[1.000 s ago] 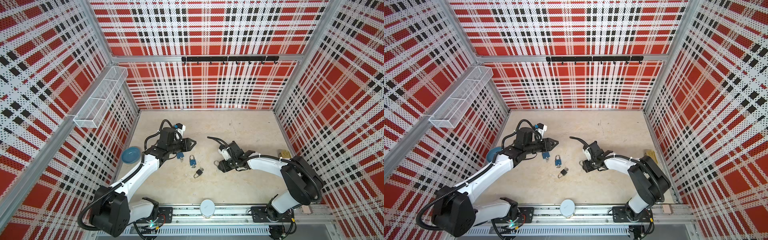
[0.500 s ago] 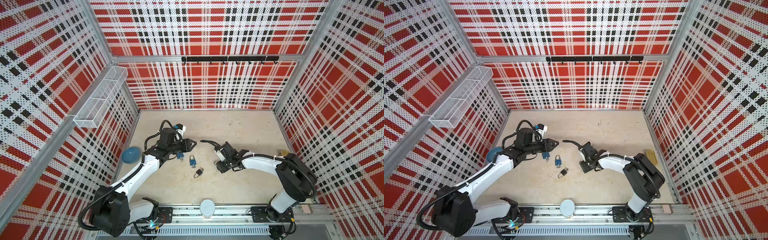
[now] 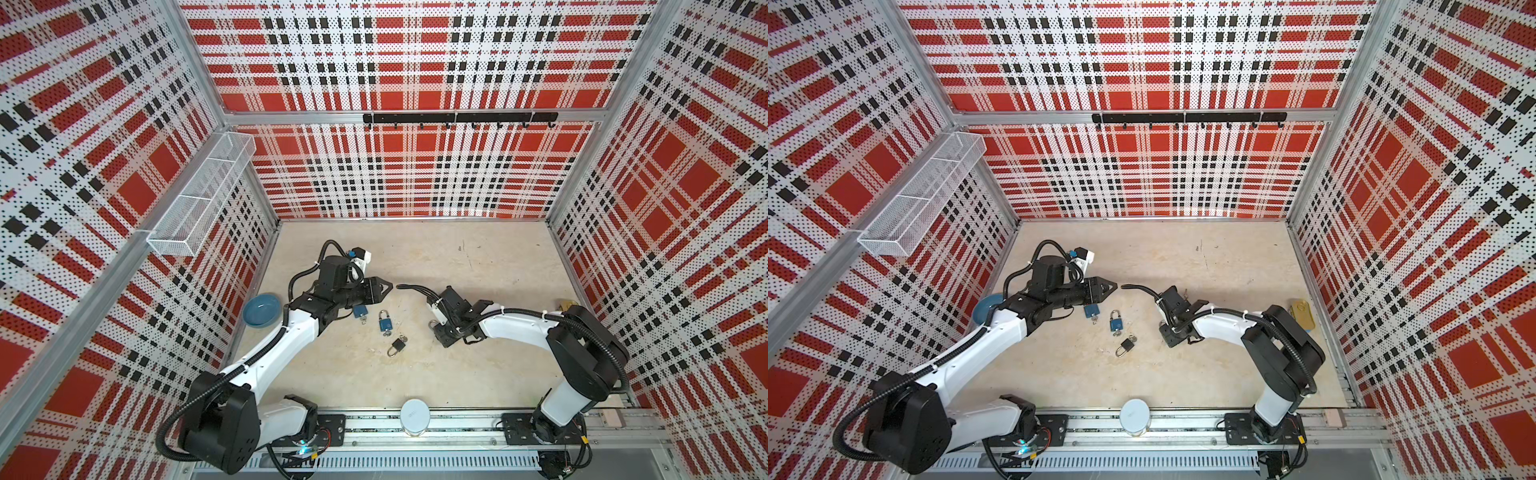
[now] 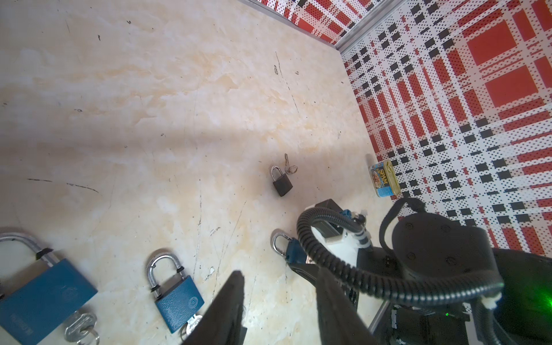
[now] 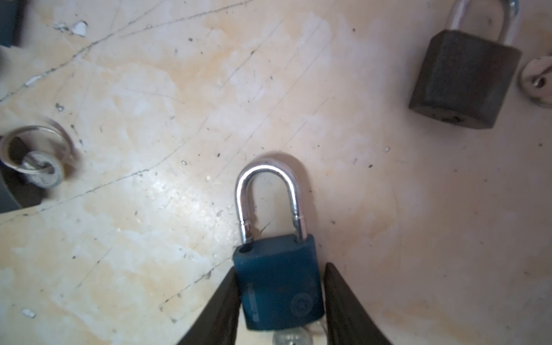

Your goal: Lock with the key

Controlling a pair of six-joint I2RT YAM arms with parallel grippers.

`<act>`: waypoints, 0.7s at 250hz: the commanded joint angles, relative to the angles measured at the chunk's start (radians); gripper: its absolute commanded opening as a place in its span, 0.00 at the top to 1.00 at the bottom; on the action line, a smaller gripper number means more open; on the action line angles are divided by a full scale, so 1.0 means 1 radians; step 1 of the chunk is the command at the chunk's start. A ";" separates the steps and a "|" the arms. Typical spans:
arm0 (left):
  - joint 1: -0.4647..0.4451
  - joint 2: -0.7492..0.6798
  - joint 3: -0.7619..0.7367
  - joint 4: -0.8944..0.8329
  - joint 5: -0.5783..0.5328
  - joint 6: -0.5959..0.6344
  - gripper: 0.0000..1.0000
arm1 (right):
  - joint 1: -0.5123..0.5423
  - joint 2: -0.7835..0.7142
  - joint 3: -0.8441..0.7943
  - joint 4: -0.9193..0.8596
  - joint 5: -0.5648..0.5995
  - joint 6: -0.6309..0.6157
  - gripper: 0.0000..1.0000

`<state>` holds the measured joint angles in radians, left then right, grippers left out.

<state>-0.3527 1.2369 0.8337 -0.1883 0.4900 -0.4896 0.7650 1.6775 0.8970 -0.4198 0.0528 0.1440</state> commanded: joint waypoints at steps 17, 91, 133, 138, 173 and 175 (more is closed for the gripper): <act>0.009 -0.027 -0.010 0.013 0.002 -0.001 0.56 | 0.015 0.043 0.013 -0.004 0.023 -0.017 0.54; 0.027 -0.042 -0.005 0.000 0.001 0.005 0.57 | 0.030 0.046 0.009 -0.005 0.045 -0.014 0.70; 0.042 -0.050 -0.006 -0.014 -0.003 0.008 0.57 | 0.032 0.002 0.022 -0.025 0.048 -0.024 0.75; 0.043 -0.049 -0.005 -0.015 -0.002 0.008 0.57 | 0.033 -0.004 0.025 -0.028 0.048 -0.028 0.76; 0.043 -0.033 0.000 -0.025 -0.004 0.016 0.57 | 0.034 -0.067 0.050 -0.060 0.037 -0.049 0.76; 0.043 -0.033 0.001 -0.025 -0.001 0.017 0.58 | 0.034 -0.071 0.052 -0.061 0.038 -0.052 0.76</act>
<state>-0.3157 1.2060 0.8333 -0.1997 0.4892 -0.4877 0.7910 1.6791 0.9089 -0.4347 0.0940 0.1326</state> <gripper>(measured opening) 0.431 0.389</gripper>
